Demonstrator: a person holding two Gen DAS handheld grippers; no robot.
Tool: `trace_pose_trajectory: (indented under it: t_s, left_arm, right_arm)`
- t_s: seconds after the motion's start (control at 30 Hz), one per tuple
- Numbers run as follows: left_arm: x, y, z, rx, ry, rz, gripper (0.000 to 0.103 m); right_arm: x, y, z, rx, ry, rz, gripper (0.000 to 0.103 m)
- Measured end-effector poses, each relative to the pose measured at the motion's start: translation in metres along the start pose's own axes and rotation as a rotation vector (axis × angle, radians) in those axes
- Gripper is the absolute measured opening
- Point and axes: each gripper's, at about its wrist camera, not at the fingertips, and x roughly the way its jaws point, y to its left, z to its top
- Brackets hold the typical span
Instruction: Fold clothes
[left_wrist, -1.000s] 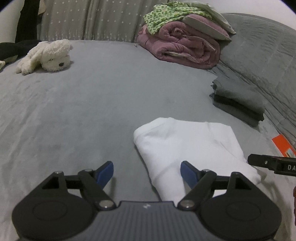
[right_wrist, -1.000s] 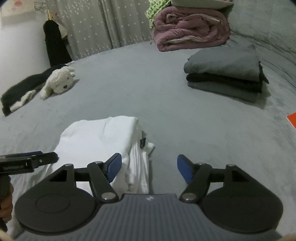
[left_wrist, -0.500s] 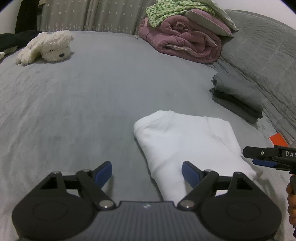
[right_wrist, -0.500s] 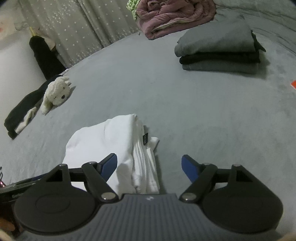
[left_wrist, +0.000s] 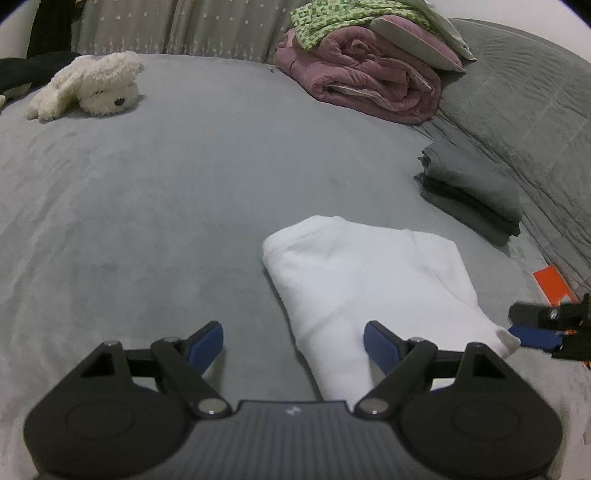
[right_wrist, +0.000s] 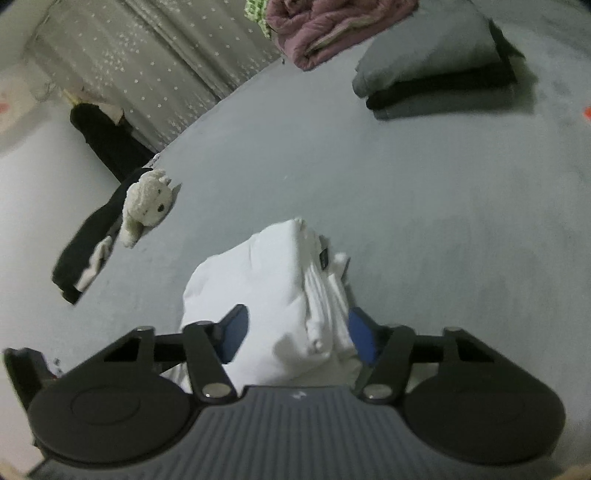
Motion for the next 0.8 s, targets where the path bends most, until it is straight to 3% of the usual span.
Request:
trace_pose_trajectory:
  t_s: [0.07,0.17,0.2,0.27,0.4,0.63,0.73,0.8]
  left_arm:
    - [0.0,-0.001,-0.001,0.001,-0.001,-0.003,0.085]
    - [0.001,-0.001,-0.002,0.003,-0.002,-0.006,0.085]
    - [0.001,-0.002,-0.002,0.003,-0.003,-0.008,0.085]
    - [0.001,-0.001,-0.002,-0.004,0.0,-0.013,0.085]
    - [0.0,0.001,-0.003,-0.015,0.005,-0.032,0.085]
    - [0.004,-0.003,-0.014,-0.005,0.022,-0.065,0.085]
    - [0.006,-0.005,-0.016,0.005,0.01,-0.069,0.085]
    - [0.006,-0.004,-0.014,-0.003,0.011,-0.079,0.084]
  right_arm:
    - [0.003,-0.003,-0.002,0.023,0.031,-0.008,0.05]
    - [0.007,-0.003,-0.008,0.038,0.054,-0.003,0.032]
    - [0.006,-0.001,-0.009,0.033,0.045,-0.001,0.026]
    - [-0.002,0.005,-0.009,0.006,0.009,0.003,0.022]
    - [-0.019,0.017,-0.012,-0.044,-0.037,0.018,0.02]
    - [0.006,0.0,-0.023,-0.043,0.046,-0.093,0.02]
    - [0.007,0.0,-0.025,-0.069,0.034,-0.089,0.021]
    - [0.003,0.0,-0.024,-0.087,0.023,-0.068,0.026]
